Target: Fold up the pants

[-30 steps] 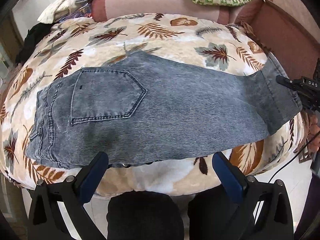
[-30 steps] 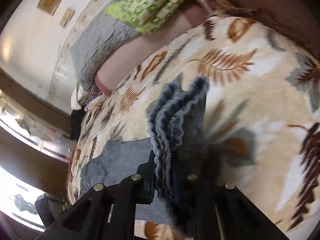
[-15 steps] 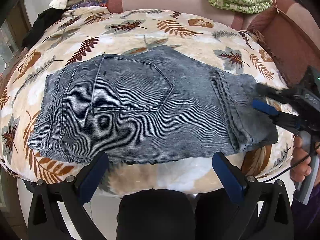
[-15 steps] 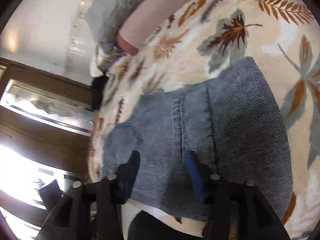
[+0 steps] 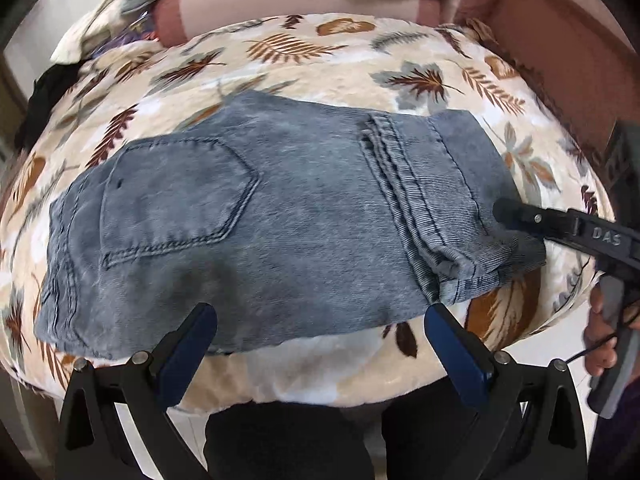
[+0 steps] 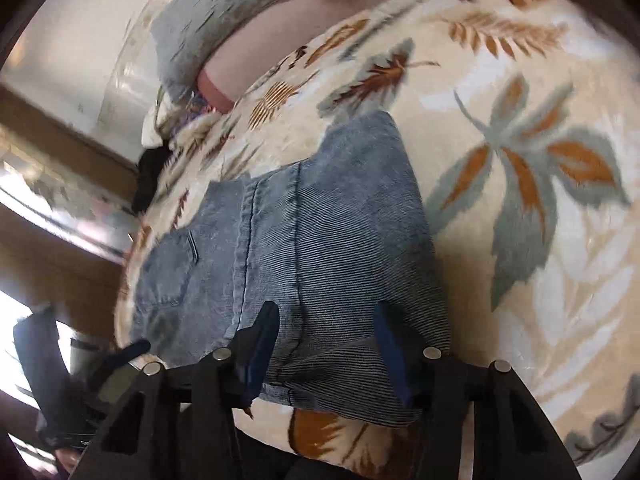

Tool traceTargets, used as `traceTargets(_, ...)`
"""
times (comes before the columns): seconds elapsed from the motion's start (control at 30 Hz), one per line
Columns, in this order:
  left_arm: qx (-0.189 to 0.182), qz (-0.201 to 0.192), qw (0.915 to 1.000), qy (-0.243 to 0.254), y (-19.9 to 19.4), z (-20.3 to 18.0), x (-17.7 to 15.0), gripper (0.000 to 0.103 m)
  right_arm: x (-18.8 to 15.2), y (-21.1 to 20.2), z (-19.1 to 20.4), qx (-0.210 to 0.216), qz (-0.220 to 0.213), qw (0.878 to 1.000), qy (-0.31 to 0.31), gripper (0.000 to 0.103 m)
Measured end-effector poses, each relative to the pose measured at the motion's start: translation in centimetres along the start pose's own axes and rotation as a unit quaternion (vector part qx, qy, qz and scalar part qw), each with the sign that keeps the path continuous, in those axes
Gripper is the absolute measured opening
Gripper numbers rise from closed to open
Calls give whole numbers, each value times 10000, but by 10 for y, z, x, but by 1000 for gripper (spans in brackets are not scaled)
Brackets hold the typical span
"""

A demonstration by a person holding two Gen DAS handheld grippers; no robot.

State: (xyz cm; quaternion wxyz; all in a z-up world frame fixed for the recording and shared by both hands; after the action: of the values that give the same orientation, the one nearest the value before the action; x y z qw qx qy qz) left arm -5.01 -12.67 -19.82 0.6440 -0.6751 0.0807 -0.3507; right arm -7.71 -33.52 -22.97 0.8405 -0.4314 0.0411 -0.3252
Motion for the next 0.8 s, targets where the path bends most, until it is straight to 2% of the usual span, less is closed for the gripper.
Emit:
traceTargets(0.13, 77, -106, 9999, 40, -2, -2, 15, 103, 14, -11, 20, 14, -264, 9989, -376, 53)
traceTargets(0.27, 63, -207, 9998, 50, -1, -10, 33, 103, 43, -4, 32, -146, -429, 9980, -452, 53)
traceTargets(0.37, 20, -299, 9995, 42, 8, -18, 45, 103, 60, 22, 39, -298, -355, 9978, -479, 53)
traceTargets(0.43, 111, -147, 9998, 114, 24, -22, 47, 103, 68, 39, 35, -441, -301, 9976, -440, 54)
traceTargets(0.5, 244, 83, 9995, 163, 44, -23, 44, 103, 72, 61, 24, -494, -62, 9982, -344, 56)
traceTargets(0.57, 174, 228, 9995, 118, 57, -21, 40, 103, 74, 59, 22, -312, -209, 9987, -347, 58)
traceTargets(0.6, 20, 207, 9998, -72, 56, -16, 38, 103, 74, 56, 22, -241, -213, 9990, -303, 58)
traceTargets(0.67, -44, 279, 9995, -164, 54, -12, 36, 103, 70, 45, 20, -73, -296, 9993, -234, 58)
traceTargets(0.8, 276, 275, 9991, -182, 41, 6, 26, 103, 51, 14, 17, 129, -434, 9987, -228, 58)
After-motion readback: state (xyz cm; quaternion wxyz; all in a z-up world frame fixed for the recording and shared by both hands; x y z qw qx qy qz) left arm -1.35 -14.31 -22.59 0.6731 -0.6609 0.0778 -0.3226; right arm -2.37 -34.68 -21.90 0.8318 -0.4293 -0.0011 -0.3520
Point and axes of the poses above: each gripper's, at about its wrist camera, not at the fingertips, and y roughly the way its jaws point, z to its left, x to its top, the point moved 6 cm from there along y, roughly the way its jaws point, and after that the axes turned 13 degrees about y, right-handed, at the moved point
